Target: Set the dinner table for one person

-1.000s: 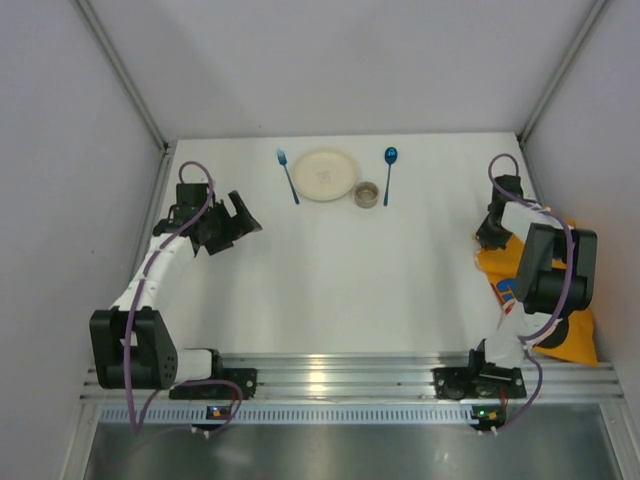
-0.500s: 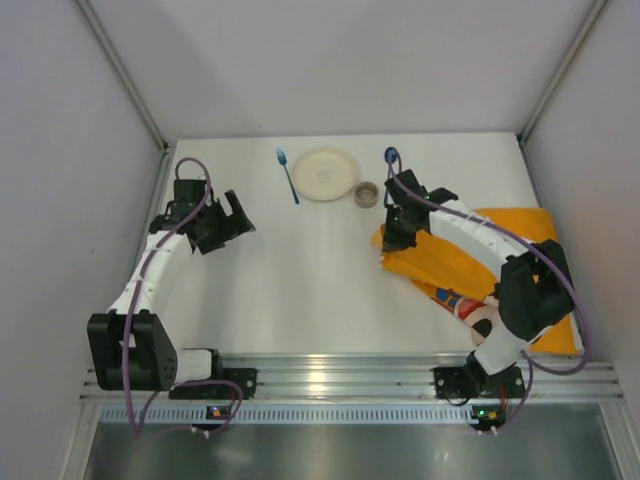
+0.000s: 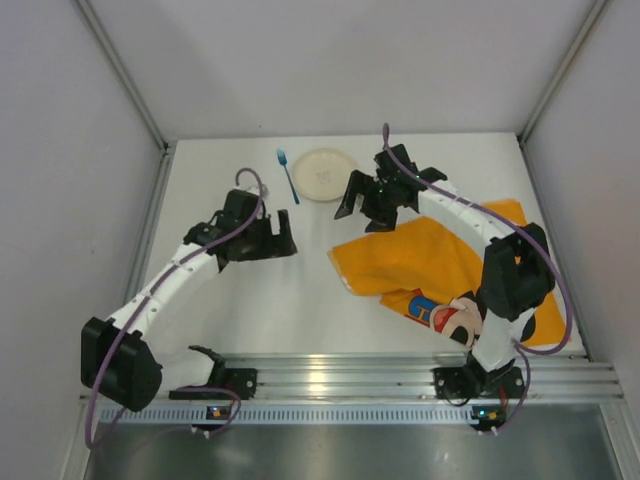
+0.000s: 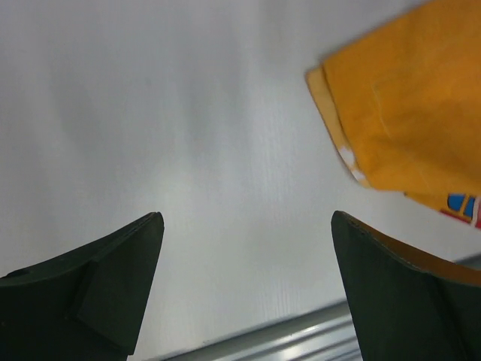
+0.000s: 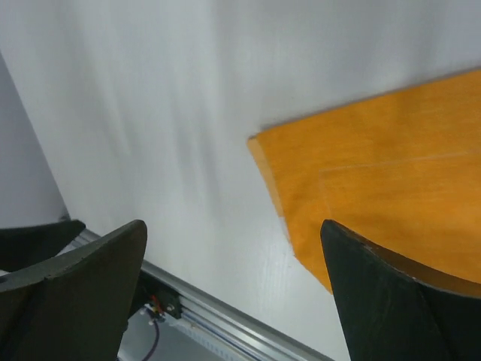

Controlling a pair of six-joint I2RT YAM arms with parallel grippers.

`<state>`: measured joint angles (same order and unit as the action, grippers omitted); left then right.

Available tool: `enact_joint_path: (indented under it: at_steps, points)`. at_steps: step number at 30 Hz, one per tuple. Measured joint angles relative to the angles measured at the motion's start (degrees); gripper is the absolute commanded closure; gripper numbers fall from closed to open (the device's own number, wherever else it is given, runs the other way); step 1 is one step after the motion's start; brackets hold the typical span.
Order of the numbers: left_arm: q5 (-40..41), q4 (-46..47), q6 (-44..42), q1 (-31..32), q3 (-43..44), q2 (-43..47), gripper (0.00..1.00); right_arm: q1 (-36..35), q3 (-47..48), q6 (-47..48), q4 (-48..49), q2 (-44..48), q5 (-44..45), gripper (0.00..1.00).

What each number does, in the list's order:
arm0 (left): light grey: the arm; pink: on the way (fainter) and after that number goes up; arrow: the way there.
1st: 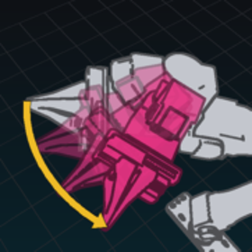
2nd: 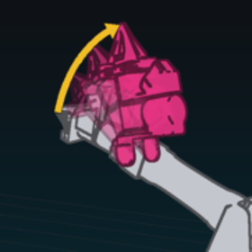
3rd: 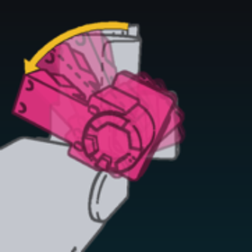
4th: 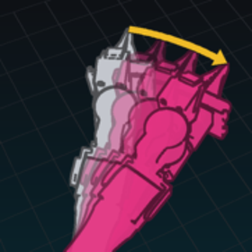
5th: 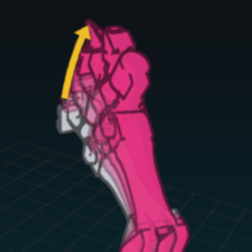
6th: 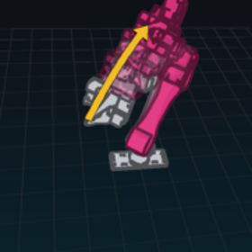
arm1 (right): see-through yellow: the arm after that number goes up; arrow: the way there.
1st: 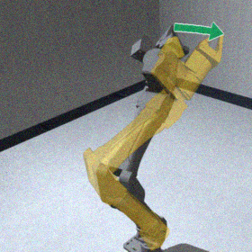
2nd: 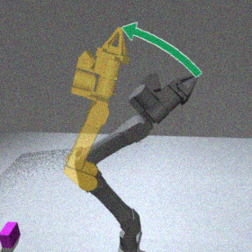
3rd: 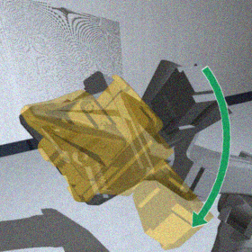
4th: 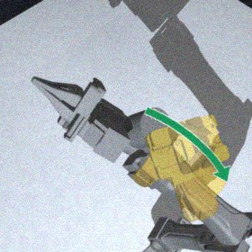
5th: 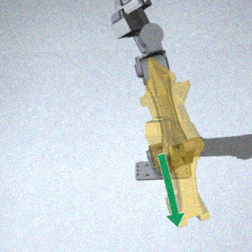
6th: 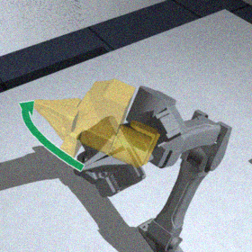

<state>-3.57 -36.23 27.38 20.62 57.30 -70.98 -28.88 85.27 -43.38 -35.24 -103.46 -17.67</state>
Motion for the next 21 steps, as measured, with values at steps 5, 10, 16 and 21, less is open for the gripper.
enact_joint_path:
  at_steps: [5, 10, 16, 21]
  points:
    - [0.42, -0.17, 2.78, 15.8, 0.0, -0.15, 0.01, 5.42, -6.21, 5.86, -7.65, 9.64, 8.76, 0.0]
    - [-0.74, 1.51, 4.02, 26.49, 0.87, -4.46, 0.01, 8.7, -18.36, 9.03, -11.89, 20.09, 15.19, 0.0]
    - [-2.05, 3.26, 2.84, 38.77, 12.33, -24.46, 0.02, 20.22, -27.63, 10.38, -14.71, 21.31, 14.67, 0.0]
    - [-0.72, 2.54, 2.21, 42.62, 24.61, -39.85, 0.02, 29.2, -27.58, 10.93, -15.02, 23.91, 15.26, 0.0]
